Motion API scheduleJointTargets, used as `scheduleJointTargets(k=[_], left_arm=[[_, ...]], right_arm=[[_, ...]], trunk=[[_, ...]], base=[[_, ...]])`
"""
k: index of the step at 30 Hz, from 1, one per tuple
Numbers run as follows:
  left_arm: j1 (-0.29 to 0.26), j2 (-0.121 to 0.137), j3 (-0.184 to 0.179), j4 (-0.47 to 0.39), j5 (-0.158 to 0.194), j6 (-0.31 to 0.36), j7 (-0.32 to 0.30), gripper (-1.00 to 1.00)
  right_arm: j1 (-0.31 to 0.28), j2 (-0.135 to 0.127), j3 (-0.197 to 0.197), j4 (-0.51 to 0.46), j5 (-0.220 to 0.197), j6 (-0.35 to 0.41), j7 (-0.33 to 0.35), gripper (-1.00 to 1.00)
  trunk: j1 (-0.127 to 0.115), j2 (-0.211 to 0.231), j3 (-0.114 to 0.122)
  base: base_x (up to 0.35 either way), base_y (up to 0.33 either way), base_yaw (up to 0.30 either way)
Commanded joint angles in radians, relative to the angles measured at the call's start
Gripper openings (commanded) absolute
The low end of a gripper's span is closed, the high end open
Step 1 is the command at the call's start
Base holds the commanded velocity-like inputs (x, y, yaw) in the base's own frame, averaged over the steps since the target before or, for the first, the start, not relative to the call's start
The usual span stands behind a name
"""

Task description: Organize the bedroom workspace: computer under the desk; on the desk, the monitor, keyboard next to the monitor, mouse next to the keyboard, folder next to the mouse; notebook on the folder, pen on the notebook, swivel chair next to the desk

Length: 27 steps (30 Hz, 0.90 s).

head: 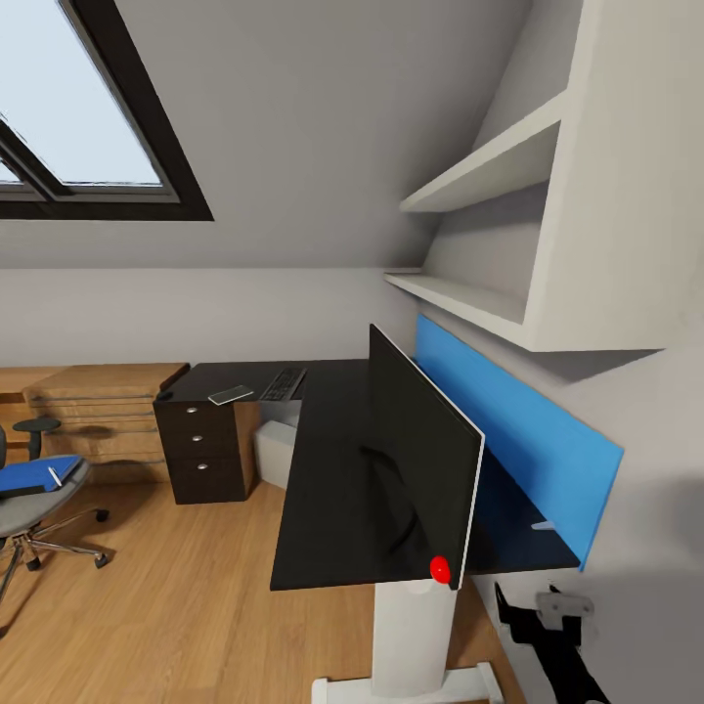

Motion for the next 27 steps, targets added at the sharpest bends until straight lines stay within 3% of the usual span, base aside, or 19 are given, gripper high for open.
scheduleJointTargets(k=[1, 6, 11, 12, 18, 27], left_arm=[[-0.001, 0.000, 0.008, 0.001, 0.003, 0.001, -0.010, 1.00], [-0.001, 0.000, 0.008, 0.001, 0.005, 0.004, -0.009, 1.00], [-0.001, 0.001, 0.008, 0.001, 0.007, 0.004, -0.009, 1.00], [-0.001, 0.001, 0.008, 0.001, 0.007, 0.004, -0.009, 1.00], [-0.001, 0.001, 0.009, 0.001, 0.007, 0.004, -0.009, 1.00], [-0.001, 0.001, 0.009, 0.000, 0.008, 0.004, -0.009, 1.00]], right_arm=[[-0.002, 0.001, 0.015, -0.034, -0.010, 0.016, 0.018, 1.00], [-0.002, 0.001, 0.064, -0.106, -0.042, 0.057, 0.064, 1.00], [-0.002, 0.001, 0.077, -0.128, -0.059, 0.065, 0.151, 1.00], [-0.002, 0.001, 0.078, -0.127, -0.078, 0.066, 0.165, 1.00], [-0.002, 0.001, 0.079, -0.094, -0.159, 0.064, 0.185, 1.00], [-0.001, 0.001, 0.079, -0.076, -0.188, 0.063, 0.190, 1.00]], trunk=[[0.000, -0.001, -0.001], [0.000, -0.001, -0.001], [0.000, -0.001, -0.001], [0.000, -0.001, -0.001], [0.000, -0.001, -0.001], [0.000, -0.001, -0.001]], base=[[0.000, 0.000, 0.000], [0.000, 0.000, 0.000], [0.000, 0.000, 0.000], [0.000, 0.000, 0.000], [0.000, 0.000, 0.000], [0.000, 0.000, 0.000]])
